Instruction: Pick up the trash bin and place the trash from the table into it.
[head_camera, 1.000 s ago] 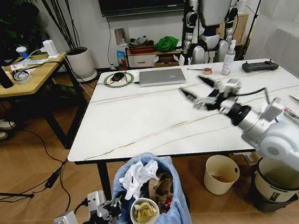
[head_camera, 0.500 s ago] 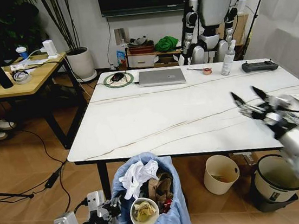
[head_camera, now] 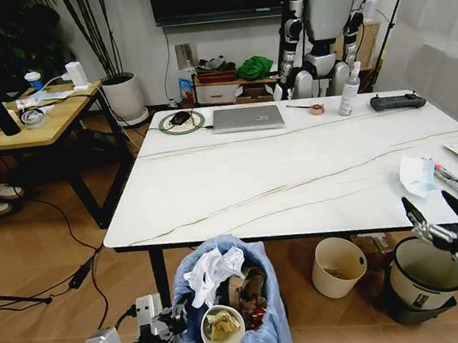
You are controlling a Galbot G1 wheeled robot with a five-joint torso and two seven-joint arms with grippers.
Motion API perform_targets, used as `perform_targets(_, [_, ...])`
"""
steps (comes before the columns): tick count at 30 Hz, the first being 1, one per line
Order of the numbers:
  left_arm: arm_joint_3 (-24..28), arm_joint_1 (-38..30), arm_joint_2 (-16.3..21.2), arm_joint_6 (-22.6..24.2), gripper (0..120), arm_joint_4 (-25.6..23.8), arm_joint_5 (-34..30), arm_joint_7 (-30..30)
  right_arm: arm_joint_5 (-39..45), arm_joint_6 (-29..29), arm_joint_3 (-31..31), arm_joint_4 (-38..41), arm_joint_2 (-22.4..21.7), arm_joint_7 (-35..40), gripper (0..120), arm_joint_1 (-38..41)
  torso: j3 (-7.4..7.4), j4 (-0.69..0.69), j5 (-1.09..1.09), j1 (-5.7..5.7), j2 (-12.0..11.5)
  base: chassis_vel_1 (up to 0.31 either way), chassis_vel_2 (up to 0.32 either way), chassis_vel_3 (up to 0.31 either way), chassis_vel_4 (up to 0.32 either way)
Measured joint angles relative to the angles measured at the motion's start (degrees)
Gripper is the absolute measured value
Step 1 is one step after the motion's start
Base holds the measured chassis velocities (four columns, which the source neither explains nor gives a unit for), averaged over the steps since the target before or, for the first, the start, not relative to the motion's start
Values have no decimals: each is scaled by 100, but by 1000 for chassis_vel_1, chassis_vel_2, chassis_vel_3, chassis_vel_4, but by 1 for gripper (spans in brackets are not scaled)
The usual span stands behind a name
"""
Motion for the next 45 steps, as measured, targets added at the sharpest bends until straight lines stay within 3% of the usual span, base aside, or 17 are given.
perform_targets(16, [-12, 60, 11, -13, 0, -55, -23, 5, -20, 93, -133, -129, 46, -108, 100, 128, 1, 0, 3, 1, -2, -111, -106, 101, 104])
perform_targets(45, [-8, 54, 1, -4, 0, -64, -35, -5, 243, 73, -183, -264, 5, -196, 100, 247, 1, 0, 2, 1, -1, -10, -7, 9, 8])
